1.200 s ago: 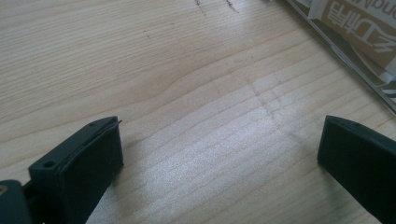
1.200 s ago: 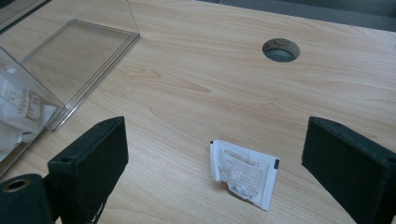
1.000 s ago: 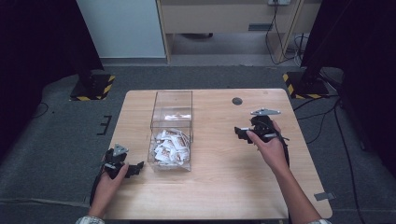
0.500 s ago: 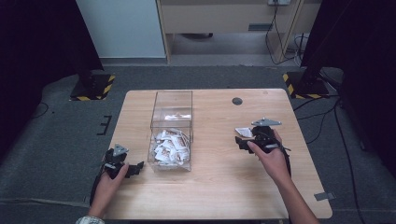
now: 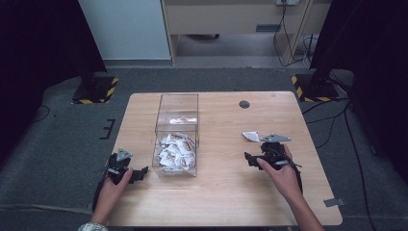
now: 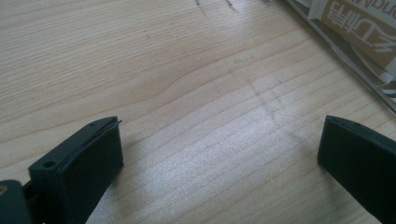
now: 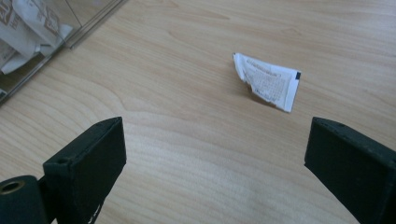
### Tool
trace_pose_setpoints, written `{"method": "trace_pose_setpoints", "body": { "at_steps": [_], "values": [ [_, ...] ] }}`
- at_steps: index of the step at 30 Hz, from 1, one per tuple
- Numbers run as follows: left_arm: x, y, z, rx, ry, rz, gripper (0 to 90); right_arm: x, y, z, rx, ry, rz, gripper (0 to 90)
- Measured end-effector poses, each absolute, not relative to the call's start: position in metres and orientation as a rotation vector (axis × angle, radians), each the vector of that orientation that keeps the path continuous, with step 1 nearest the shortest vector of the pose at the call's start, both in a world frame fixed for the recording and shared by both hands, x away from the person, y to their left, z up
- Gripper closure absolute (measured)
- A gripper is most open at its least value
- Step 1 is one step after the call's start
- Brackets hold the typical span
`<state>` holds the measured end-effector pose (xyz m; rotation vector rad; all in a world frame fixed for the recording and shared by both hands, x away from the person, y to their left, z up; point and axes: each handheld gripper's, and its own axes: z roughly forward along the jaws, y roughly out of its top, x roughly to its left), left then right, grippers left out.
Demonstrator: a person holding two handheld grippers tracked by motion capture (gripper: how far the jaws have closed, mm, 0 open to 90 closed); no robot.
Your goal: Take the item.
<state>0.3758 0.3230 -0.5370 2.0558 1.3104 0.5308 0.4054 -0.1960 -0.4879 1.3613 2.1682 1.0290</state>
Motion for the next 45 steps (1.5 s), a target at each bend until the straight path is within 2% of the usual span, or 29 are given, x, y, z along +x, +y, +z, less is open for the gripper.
{"method": "trace_pose_setpoints", "body": {
  "at_steps": [13,25,37,45],
  "values": [
    [0.376,0.323,-0.537,2.056,1.310,0.531,0.0,0.389,-0.187,-0.506,1.348,2.221,1.019,5.3],
    [0.376,0.323,-0.537,2.056,1.310,0.531,0.0,0.381,-0.146,-0.528,1.272,2.366,0.943,5.1],
    [0.376,0.323,-0.537,2.056,1.310,0.531,0.0,0.378,-0.135,-0.537,1.247,2.324,0.928,0.5],
    [0.376,0.323,-0.537,2.056,1.310,0.531,0.0,0.368,-0.133,-0.539,1.259,2.289,0.946,0.4]
  ]
}}
